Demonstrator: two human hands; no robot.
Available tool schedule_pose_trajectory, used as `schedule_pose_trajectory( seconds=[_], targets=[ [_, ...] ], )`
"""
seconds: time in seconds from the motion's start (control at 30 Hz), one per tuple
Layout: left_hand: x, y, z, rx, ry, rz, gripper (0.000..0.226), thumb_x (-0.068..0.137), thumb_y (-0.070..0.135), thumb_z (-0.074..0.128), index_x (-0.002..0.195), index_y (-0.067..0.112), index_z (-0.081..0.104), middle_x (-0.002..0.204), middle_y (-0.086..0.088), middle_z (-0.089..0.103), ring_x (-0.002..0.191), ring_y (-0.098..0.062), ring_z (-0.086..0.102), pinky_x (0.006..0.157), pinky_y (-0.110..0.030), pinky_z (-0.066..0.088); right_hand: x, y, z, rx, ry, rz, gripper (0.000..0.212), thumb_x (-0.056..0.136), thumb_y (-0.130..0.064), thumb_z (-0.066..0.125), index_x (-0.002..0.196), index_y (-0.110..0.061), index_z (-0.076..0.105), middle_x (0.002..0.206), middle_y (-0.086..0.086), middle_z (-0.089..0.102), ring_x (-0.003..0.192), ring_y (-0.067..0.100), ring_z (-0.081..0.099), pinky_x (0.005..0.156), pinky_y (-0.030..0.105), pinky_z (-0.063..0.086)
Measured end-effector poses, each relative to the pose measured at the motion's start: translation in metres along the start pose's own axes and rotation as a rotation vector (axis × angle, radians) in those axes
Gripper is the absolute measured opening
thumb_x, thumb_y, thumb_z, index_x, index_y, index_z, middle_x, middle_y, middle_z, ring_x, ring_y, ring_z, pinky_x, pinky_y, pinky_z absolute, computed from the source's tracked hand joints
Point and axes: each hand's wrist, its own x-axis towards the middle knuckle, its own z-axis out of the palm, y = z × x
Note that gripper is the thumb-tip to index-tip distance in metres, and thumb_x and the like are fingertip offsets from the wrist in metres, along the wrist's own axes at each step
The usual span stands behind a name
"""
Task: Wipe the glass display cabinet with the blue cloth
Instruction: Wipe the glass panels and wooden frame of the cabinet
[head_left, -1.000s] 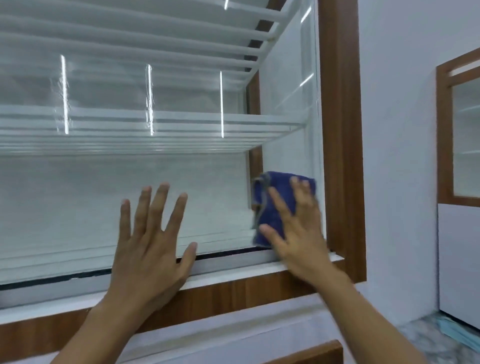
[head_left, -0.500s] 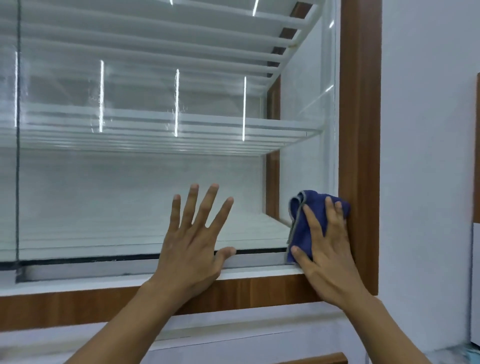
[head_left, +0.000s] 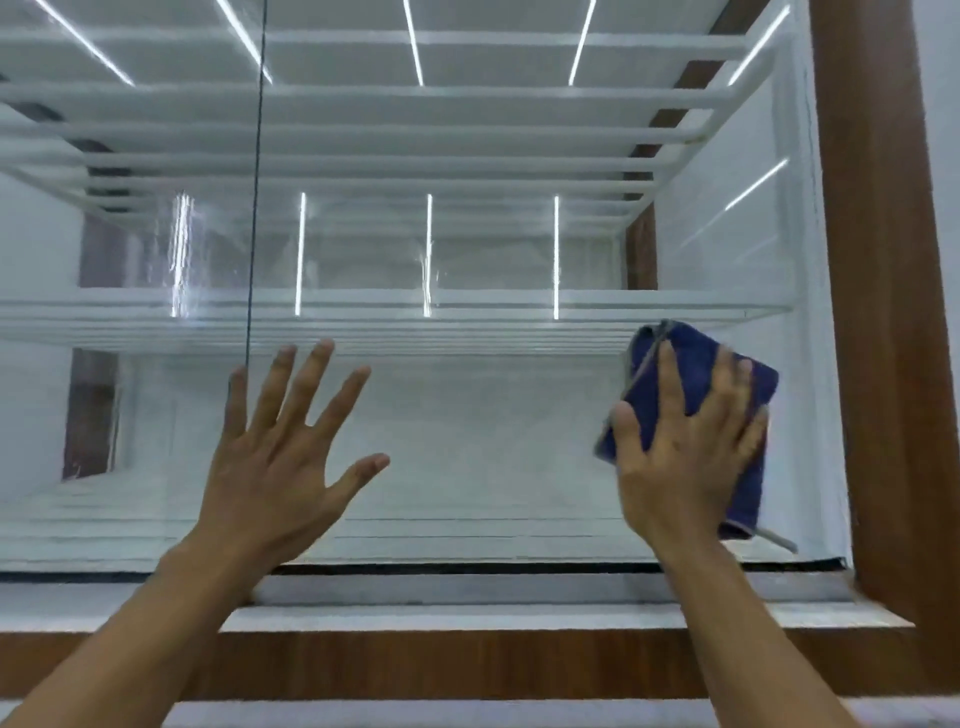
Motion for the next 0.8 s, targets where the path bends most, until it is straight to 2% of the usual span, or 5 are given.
schedule_pose_trajectory(
  seconds=[0.2, 0.33, 0.43, 0.67, 0.8],
  targets=[
    [-0.038, -0.043, 0.015, -0.073, 0.072, -0.029, 0.07, 0.097, 0.055, 0.024, 0.157, 0.019, 0.024, 0.167, -0.011, 0.005, 0.155, -0.032, 0.004, 0.124, -0.055, 0.002, -0.118, -0.185, 0.061, -0.014, -0.218, -0.603, 0.084, 0.088, -0.047, 0.047, 0.16, -0.021, 0.011, 0.168, 0.01, 0.002, 0.155, 0.028, 0.001, 0.118, 0.056, 0.004],
    [-0.054, -0.049, 0.024, -0.139, 0.134, -0.026, 0.068, 0.092, 0.038, 0.038, 0.156, 0.016, 0.026, 0.167, -0.013, 0.008, 0.154, -0.033, 0.006, 0.125, -0.055, 0.003, -0.126, -0.142, 0.05, -0.067, -0.226, -0.537, 0.081, 0.089, -0.049, 0.043, 0.16, -0.029, 0.01, 0.169, 0.007, 0.003, 0.154, 0.028, 0.004, 0.118, 0.05, 0.009],
    [-0.052, -0.048, 0.026, -0.156, 0.149, -0.01, 0.07, 0.09, 0.033, 0.04, 0.156, 0.017, 0.025, 0.167, -0.014, 0.008, 0.154, -0.034, 0.007, 0.123, -0.058, 0.007, -0.121, -0.088, 0.035, -0.128, -0.276, -0.417, 0.08, 0.09, -0.055, 0.035, 0.159, -0.032, 0.0, 0.168, 0.008, -0.012, 0.154, 0.029, -0.01, 0.118, 0.05, 0.002],
    [-0.059, -0.051, 0.029, -0.269, 0.171, -0.038, 0.065, 0.093, 0.028, 0.03, 0.156, 0.011, 0.024, 0.166, -0.011, 0.012, 0.155, -0.028, 0.007, 0.125, -0.053, 0.006, -0.147, -0.203, 0.068, -0.019, -0.334, -0.643, 0.092, 0.088, -0.045, 0.055, 0.16, -0.026, 0.002, 0.168, 0.007, -0.012, 0.155, 0.029, -0.011, 0.119, 0.057, -0.005],
    [-0.061, -0.049, 0.032, -0.194, 0.18, -0.003, 0.065, 0.096, 0.038, 0.031, 0.155, 0.011, 0.025, 0.166, -0.014, 0.013, 0.154, -0.031, 0.009, 0.124, -0.055, 0.007, -0.141, -0.178, 0.06, 0.002, -0.374, -0.616, 0.087, 0.091, -0.046, 0.052, 0.159, -0.033, 0.0, 0.167, 0.001, -0.016, 0.154, 0.023, -0.017, 0.119, 0.053, -0.009]
  ],
)
